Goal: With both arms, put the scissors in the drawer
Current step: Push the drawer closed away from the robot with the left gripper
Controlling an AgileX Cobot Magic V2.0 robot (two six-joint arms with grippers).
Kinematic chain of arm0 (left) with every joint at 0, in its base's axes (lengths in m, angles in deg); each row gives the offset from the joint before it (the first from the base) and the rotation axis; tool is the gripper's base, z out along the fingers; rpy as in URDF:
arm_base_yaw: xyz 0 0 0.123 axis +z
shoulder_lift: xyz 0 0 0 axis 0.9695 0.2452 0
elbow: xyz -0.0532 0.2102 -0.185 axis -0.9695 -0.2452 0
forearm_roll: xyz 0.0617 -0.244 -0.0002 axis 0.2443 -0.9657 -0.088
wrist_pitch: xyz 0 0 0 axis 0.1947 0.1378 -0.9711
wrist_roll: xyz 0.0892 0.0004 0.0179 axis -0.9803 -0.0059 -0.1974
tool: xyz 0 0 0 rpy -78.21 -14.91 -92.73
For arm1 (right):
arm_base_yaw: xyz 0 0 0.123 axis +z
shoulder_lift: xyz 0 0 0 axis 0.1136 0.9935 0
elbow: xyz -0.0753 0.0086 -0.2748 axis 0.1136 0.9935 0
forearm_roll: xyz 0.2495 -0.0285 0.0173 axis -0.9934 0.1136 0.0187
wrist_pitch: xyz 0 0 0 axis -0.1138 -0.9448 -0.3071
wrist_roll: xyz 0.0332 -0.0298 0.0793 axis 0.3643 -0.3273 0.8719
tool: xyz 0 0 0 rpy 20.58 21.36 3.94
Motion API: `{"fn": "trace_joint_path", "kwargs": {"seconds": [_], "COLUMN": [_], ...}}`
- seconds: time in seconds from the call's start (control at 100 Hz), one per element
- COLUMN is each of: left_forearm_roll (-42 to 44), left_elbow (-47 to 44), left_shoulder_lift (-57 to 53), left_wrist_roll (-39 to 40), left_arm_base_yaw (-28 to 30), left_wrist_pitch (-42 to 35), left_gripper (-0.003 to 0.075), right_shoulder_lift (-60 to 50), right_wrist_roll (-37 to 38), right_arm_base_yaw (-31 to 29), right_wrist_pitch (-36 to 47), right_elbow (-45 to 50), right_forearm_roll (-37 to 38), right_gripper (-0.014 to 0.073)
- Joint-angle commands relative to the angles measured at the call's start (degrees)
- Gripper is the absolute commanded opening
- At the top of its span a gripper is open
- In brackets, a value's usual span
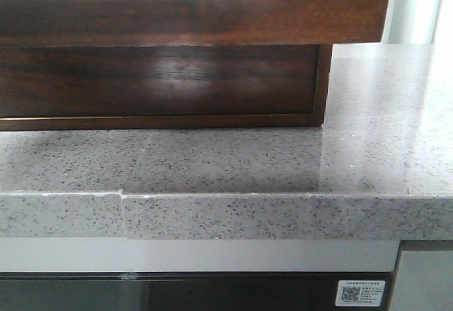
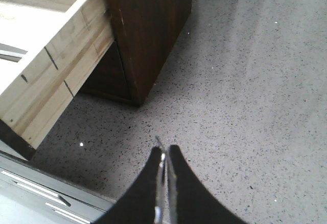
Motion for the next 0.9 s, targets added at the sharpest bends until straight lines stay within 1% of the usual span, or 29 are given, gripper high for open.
{"fn": "trace_joint_path", "kwargs": {"seconds": [0.0,0.09,0.13,0.18,0.24,0.38,0.48,0.58,0.63,0.7,0.8,0.84,0.89], "left_forearm_roll": [-1.39,-1.39,-1.52,0.36,1.53,3.26,3.10,2.24,2.80,6.00,13.86,15.84,16.36], "left_elbow": [1.73,1.00,-0.35,-2.37,-6.34,-20.18,-29.71,-36.58,-39.17,-41.77,-44.10,-44.11,-43.98], "left_shoulder_lift": [0.61,-0.28,-2.06,-4.80,-9.05,-19.02,-23.28,-25.24,-26.47,-27.32,-27.20,-27.20,-27.20], "left_wrist_roll": [0.48,0.48,0.48,0.48,0.48,0.48,0.48,0.60,2.54,6.64,14.59,16.72,17.28], "left_arm_base_yaw": [-0.54,-0.54,-0.54,-0.32,0.27,2.52,3.66,4.13,4.13,4.13,4.13,4.13,4.13], "left_wrist_pitch": [-3.81,-4.83,-6.42,-9.21,-14.63,-29.56,-37.42,-44.60,-47.33,-50.18,-53.27,-52.95,-53.10], "left_gripper": [-0.0020,-0.0020,-0.0020,-0.0020,-0.0020,-0.0020,-0.0020,-0.0020,-0.0020,-0.0020,-0.0020,-0.0020,-0.0020], "right_shoulder_lift": [0.00,0.00,0.00,0.00,0.00,0.00,0.00,0.00,0.00,0.00,0.00,0.12,0.12], "right_wrist_roll": [-0.10,-0.10,-0.10,-0.10,-0.10,-0.10,-0.10,-0.10,-0.10,-0.10,-0.10,-0.10,-0.10], "right_arm_base_yaw": [-0.32,-0.32,-0.32,-0.32,-0.32,-0.32,-0.32,-0.32,-0.32,-0.32,-0.32,-0.32,-0.32], "right_wrist_pitch": [2.77,2.77,2.77,2.77,2.77,2.77,2.77,2.77,2.77,2.77,2.43,2.43,2.43], "right_elbow": [-1.45,-1.45,-1.45,-1.45,-1.45,-1.45,-1.45,-1.45,-1.45,-1.45,-1.45,-1.45,-1.45], "right_forearm_roll": [-1.86,-1.86,-1.86,-1.86,-1.86,-1.86,-1.86,-1.86,-1.86,-1.86,-1.86,-1.86,-1.86], "right_gripper": [-0.0069,-0.0069,-0.0069,-0.0069,-0.0069,-0.0069,-0.0069,-0.0069,-0.0069,-0.0069,-0.0069,-0.0069,-0.0069]}}
